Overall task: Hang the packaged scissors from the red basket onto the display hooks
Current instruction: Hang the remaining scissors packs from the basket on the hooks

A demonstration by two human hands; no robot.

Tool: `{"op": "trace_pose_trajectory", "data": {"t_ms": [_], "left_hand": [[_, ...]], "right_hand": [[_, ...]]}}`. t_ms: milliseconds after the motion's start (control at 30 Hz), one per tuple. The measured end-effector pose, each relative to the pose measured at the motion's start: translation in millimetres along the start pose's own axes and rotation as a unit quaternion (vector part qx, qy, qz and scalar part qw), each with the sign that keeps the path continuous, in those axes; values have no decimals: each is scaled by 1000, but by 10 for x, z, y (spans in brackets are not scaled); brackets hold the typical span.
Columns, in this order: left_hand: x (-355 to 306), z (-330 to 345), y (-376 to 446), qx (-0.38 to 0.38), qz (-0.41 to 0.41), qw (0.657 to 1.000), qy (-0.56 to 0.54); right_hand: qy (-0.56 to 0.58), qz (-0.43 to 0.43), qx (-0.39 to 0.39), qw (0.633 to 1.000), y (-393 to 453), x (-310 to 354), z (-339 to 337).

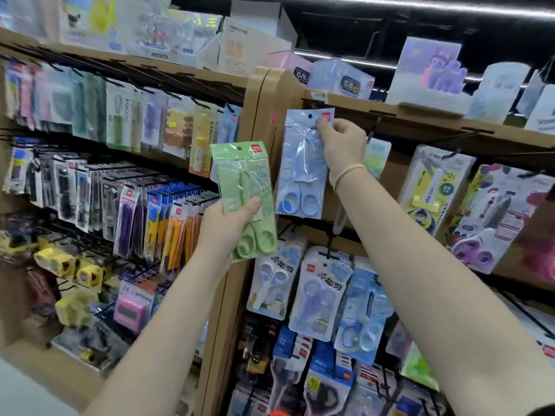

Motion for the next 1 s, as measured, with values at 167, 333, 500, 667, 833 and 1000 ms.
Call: {"op": "trace_pose_trajectory", "data": {"t_ms": [167, 333, 500, 667, 833, 1000], "left_hand": [[11, -16, 1, 9, 1, 1000, 14], [-10, 1, 28, 32, 17, 999, 33], [25, 17, 69, 59, 11, 998, 16], [74, 43, 104, 80, 3, 997, -19], [60, 199, 155, 115, 21, 993, 10], [71, 270, 136, 114, 37, 992, 41]], "right_hand": [[-34, 2, -16, 999, 73, -57, 69], [-41, 16, -31, 999, 110, -114, 67], [-70, 8, -33, 997, 108, -120, 78], [-128, -67, -88, 986, -161, -85, -114], [-91, -11, 145, 985, -418, -11, -20], [-27, -41, 130, 990, -357, -5, -47]]}}
Point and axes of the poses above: each hand's wrist, its own y-axis towards the middle knuckle, its own z-axis out of the palm, x = y × z, the point moved 2 cm from there along y, towards the middle knuckle, and after that the axes turned 12 degrees about -y, right-handed, at the moved point
